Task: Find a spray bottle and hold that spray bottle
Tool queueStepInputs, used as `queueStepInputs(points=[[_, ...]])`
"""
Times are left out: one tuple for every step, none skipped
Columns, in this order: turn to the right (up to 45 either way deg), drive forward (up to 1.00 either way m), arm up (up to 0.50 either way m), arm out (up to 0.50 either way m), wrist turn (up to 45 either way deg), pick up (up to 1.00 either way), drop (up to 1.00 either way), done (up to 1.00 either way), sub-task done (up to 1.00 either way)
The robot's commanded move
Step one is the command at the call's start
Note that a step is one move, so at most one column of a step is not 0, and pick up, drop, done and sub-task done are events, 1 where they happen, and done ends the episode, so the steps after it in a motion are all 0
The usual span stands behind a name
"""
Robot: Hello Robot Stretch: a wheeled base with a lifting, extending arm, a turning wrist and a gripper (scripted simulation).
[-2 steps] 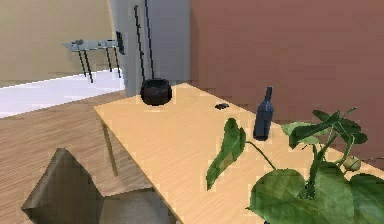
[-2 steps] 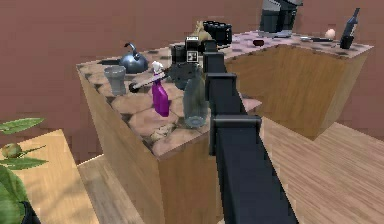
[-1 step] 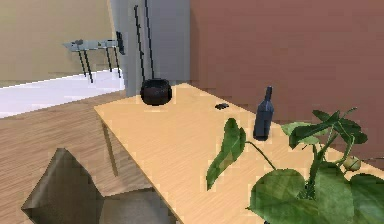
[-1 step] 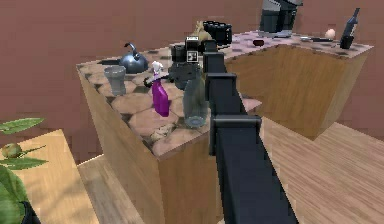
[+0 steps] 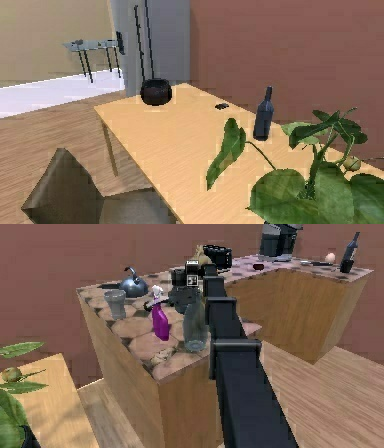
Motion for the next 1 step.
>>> queueStepInputs(points=[[0.0,0.0,0.0,0.0,0.0,0.0,0.0,1.0,0.0]])
